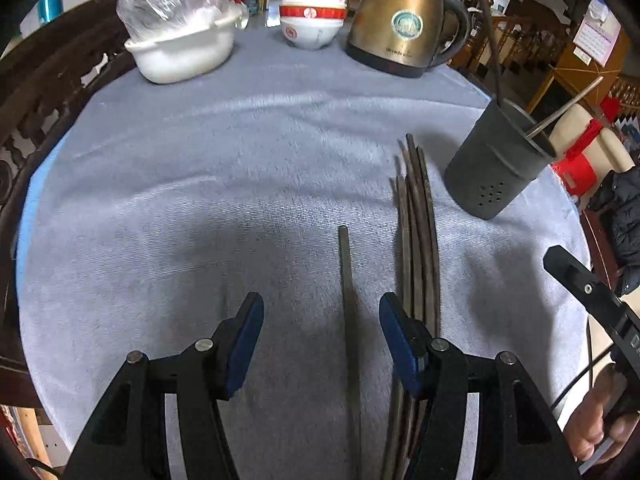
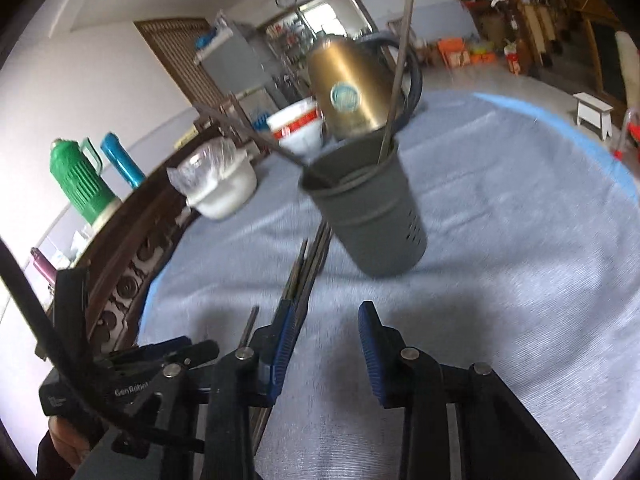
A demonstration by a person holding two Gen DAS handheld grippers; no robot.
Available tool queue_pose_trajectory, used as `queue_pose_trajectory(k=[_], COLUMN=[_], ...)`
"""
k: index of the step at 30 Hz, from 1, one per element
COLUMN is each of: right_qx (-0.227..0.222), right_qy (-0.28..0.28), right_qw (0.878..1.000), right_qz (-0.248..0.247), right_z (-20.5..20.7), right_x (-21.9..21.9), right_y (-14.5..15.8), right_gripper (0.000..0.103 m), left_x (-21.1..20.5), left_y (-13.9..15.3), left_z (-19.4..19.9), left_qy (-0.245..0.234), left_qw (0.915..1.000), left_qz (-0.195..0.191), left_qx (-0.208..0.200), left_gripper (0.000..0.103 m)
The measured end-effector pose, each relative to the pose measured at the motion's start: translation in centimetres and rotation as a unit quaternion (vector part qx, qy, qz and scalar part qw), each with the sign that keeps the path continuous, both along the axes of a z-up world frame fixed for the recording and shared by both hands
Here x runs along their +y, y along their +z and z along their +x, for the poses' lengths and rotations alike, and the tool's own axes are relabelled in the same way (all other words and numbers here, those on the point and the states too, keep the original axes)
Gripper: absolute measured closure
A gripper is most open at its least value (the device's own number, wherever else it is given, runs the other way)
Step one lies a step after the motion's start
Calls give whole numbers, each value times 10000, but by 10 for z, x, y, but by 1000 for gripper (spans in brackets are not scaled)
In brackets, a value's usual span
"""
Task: Organize utensils
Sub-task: 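Grasp another chopstick with the left tool while the right tool grasps one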
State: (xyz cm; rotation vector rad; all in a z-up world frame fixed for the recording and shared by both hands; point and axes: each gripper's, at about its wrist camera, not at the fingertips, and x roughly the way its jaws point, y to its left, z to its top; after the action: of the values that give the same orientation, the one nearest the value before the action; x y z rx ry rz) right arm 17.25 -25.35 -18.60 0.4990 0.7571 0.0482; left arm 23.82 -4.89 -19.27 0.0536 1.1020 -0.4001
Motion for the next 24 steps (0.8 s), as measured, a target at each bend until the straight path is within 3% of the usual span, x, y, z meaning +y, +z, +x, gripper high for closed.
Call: queue_pose_trajectory(k=[3,9,11,13,15,18,21,24], right_qx=[67,232,328,466,643,868,1174,1248], right_qy=[14,100,188,308,439,552,621,736], right_qw=[10000,9997,9993,9984,9970,9947,9911,9894], right_qz=[-6,-16,-50,-28,13,51,44,62], right_z=[3,20,30,42,56,70,82,85], right_x=[2,8,12,17,23,32,41,50], right_y=[-3,-3,-3,-6,-13,-25,-39,-45], right_gripper=[67,67,67,67,67,69,82,89], left_x=[0,-9,-12,-14,-11,-5,5,15], left_y=[-11,-13,-13,-14,-15,-13,-12,-9], left_z=[13,28,28,30,32,30,30,31], left_qy=[-18,-79,-107,-97,-153,-179,-111,19], left_qw=[9994,9989,9990,9996,9989,9989,9991,9992], left_qz=[-163,-234,-220,-92,-272,-283,-273,-269], left_qx=[319,407,369,268,354,322,311,309], left_gripper=[58,59,67,83,93,94,95,95])
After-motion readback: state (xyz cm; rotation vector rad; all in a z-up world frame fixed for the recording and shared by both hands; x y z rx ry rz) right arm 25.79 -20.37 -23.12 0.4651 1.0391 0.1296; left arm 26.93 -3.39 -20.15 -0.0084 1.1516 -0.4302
